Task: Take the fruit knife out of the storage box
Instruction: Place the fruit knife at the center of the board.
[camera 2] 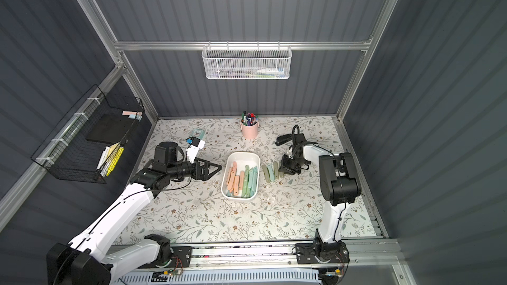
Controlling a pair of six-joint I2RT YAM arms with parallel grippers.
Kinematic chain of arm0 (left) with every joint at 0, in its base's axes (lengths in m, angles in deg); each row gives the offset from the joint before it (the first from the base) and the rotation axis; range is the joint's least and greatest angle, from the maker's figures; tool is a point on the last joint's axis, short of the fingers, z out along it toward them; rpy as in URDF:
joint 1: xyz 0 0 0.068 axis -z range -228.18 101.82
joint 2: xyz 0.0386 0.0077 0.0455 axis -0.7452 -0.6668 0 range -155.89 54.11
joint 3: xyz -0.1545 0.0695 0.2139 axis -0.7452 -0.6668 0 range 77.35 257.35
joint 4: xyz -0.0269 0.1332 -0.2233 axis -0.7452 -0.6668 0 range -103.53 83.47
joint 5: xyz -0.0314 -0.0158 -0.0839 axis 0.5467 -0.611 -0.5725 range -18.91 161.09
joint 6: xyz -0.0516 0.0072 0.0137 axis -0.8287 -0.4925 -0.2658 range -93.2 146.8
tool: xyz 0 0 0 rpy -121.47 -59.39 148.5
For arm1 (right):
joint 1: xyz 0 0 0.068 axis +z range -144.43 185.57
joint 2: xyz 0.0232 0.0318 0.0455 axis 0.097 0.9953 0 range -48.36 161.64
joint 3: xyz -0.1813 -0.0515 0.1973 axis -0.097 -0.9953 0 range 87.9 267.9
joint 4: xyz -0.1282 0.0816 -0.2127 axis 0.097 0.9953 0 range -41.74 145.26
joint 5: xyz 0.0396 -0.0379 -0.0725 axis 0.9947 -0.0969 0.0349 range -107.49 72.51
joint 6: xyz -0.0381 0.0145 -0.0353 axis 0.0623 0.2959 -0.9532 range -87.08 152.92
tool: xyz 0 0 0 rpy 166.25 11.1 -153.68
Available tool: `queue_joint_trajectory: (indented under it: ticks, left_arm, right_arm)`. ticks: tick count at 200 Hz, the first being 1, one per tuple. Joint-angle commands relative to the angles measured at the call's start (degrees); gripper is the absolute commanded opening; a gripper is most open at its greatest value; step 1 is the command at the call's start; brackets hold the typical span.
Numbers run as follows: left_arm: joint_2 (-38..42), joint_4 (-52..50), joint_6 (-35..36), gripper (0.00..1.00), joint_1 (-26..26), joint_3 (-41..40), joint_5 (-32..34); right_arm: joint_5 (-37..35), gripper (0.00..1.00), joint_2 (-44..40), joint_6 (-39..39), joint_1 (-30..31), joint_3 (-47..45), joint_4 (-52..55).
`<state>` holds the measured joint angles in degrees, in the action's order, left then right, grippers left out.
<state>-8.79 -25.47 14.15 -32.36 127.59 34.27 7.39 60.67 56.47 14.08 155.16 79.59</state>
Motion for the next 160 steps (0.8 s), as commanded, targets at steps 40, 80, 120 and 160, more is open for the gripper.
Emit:
queue_joint_trajectory:
  ticks: [40,80,120,160]
  left_arm:
    - [1.1,-1.1,0.8,0.99,-0.3,0.4,0.7]
    - [1.1,-1.1,0.8,0.99,-0.3,0.4,0.8]
    - [1.2,-1.1,0.8,1.00,-0.3,0.4,1.0]
    - [1.1,-1.3,0.9,0.99,-0.3,0.5,1.4]
  right_arm:
    - [-2.4,0.34,-1.2,-0.3,-0.1,0.5,2.5]
    - [-3.0,0.38,-0.9,-0.1,0.0,1.1,2.4]
    - [0.1,0.39,0.7,0.2,0.0,2.5,1.3]
    - [2.3,0.39,1.9,0.5,0.6,3.1,0.5]
